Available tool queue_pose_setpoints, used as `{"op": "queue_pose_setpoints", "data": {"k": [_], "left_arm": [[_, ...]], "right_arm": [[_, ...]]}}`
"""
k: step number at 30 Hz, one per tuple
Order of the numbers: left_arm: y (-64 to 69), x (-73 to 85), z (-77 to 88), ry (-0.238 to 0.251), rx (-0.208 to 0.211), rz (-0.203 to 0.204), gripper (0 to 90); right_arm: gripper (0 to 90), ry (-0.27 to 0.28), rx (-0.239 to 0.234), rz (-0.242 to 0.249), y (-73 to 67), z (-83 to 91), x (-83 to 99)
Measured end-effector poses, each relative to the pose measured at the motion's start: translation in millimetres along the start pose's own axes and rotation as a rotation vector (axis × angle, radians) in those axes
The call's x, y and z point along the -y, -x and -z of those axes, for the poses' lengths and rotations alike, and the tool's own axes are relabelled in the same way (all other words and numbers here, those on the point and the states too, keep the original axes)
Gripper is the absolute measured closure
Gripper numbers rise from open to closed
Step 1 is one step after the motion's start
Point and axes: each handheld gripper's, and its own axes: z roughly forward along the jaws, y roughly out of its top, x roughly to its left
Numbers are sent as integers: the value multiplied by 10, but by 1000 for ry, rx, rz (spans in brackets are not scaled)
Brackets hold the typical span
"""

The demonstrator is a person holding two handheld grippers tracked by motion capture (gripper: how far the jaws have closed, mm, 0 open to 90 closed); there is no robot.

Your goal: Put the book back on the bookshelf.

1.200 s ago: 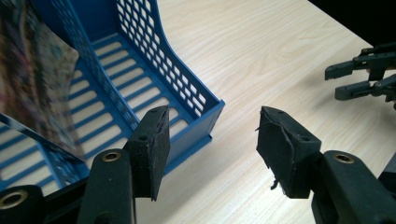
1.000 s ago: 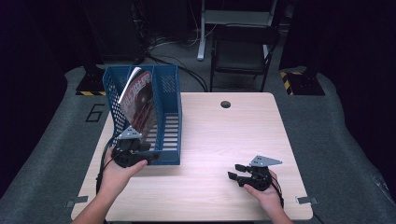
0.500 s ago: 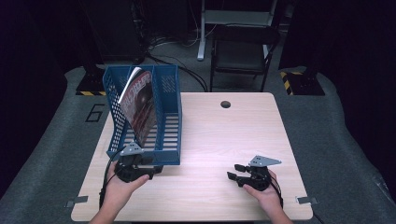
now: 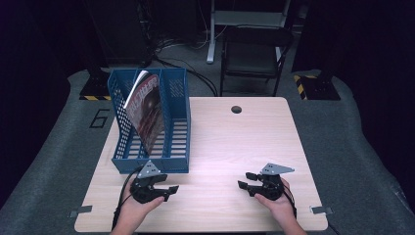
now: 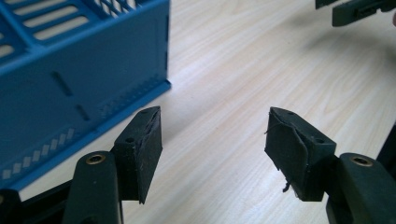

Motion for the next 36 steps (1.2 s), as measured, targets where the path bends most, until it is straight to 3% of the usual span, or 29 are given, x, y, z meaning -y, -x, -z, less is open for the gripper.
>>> {"op": "queue_pose_setpoints", "data": {"k": [5, 8, 11, 15, 23, 26, 36], "left_arm": [[35, 86, -133, -21, 13, -21, 364], [51, 130, -200, -27, 14, -11, 366], [60, 166, -247, -38, 9, -26, 371], [84, 210, -332, -43, 30, -24, 372], [164, 253, -484, -82, 47, -68, 373], [186, 257, -510, -105, 68, -86, 372], [258, 294, -580, -121, 75, -119, 372]], "right_arm": [[454, -8, -6, -6, 0, 1, -1], [454, -6, -7, 10, 11, -2, -4], [454, -5, -9, 4, 5, -3, -3], [455, -9, -7, 6, 2, -7, -3], [455, -13, -4, 6, -7, -5, -4], [454, -8, 0, 7, -9, -6, -4], [455, -17, -6, 11, -21, -10, -7]]}}
